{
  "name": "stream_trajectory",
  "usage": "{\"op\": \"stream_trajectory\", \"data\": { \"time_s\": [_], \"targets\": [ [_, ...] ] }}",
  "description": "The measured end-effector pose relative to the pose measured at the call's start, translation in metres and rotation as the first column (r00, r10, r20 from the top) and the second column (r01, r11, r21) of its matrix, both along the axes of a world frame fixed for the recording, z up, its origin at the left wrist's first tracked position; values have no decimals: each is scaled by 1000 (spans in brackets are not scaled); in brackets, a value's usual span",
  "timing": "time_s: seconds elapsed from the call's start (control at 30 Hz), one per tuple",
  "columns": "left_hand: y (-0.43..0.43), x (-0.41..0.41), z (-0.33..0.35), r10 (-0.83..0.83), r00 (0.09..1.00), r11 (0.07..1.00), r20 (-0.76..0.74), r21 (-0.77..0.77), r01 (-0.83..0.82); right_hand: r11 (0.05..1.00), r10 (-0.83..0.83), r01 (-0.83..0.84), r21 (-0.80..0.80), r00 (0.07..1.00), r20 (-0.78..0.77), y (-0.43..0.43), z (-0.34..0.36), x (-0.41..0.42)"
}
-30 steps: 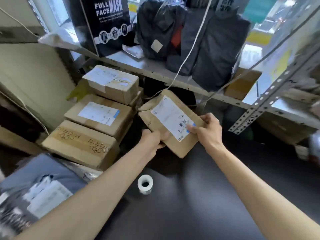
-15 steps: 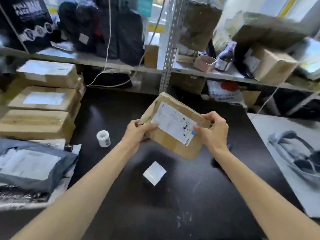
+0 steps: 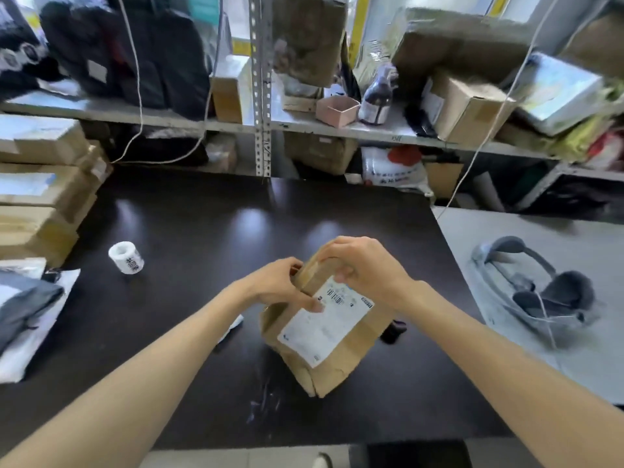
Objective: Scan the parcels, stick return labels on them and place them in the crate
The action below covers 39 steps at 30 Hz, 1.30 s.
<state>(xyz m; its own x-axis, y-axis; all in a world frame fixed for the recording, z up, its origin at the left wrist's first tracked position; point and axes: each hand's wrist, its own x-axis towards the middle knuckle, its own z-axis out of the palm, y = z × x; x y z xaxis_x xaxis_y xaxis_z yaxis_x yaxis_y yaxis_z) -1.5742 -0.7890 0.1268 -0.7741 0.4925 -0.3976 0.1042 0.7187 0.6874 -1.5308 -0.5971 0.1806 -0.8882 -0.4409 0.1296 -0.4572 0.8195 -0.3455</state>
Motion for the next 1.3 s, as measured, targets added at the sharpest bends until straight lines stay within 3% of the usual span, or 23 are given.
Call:
{"op": "stream_trajectory", "data": {
  "time_s": [0.2, 0.27, 0.37, 0.47, 0.6, 0.7, 0.83, 0.93, 1.0, 1.1, 1.17, 1.3],
  "targets": [
    [16, 22, -19, 309, 950, 949, 39, 58, -311, 986, 120, -102, -133, 983, 138, 23, -10, -23],
    [9, 26, -29, 396, 909, 910, 133, 78, -408, 974, 43, -11, -226, 990, 135, 26, -17, -30],
    [-7, 37, -43, 515, 799, 815, 311, 110, -569, 875, -281, 324, -360, 945, 166, 45, -34, -37],
    [-12, 57, -58, 612, 657, 685, 441, 119, -718, 750, -576, 629, -202, 772, 268, 75, -73, -28],
    [-7, 74, -70, 637, 542, 556, 548, 160, -816, 716, -669, 688, 117, 629, 395, 90, -131, -3],
    [3, 78, -73, 653, 531, 532, 540, 171, -829, 720, -689, 647, 252, 623, 370, 89, -158, 1],
    [11, 84, -78, 656, 542, 525, 524, 199, -828, 765, -645, 589, 263, 696, 316, 90, -173, -6],
    [14, 91, -86, 664, 523, 511, 534, 187, -839, 804, -585, 569, 175, 703, 404, 98, -172, -10],
    [16, 96, -91, 671, 517, 508, 531, 180, -843, 761, -579, 646, 58, 636, 510, 106, -161, -12],
    [25, 98, -95, 674, 516, 500, 528, 187, -845, 506, -450, 826, -248, 498, 741, 110, -124, -4],
    [34, 97, -97, 682, 496, 477, 538, 187, -859, 365, -337, 849, -383, 504, 795, 107, -95, 12],
    [53, 94, -95, 680, 457, 428, 574, 196, -882, 493, -280, 751, -440, 615, 737, 84, -52, 52]
  ]
}}
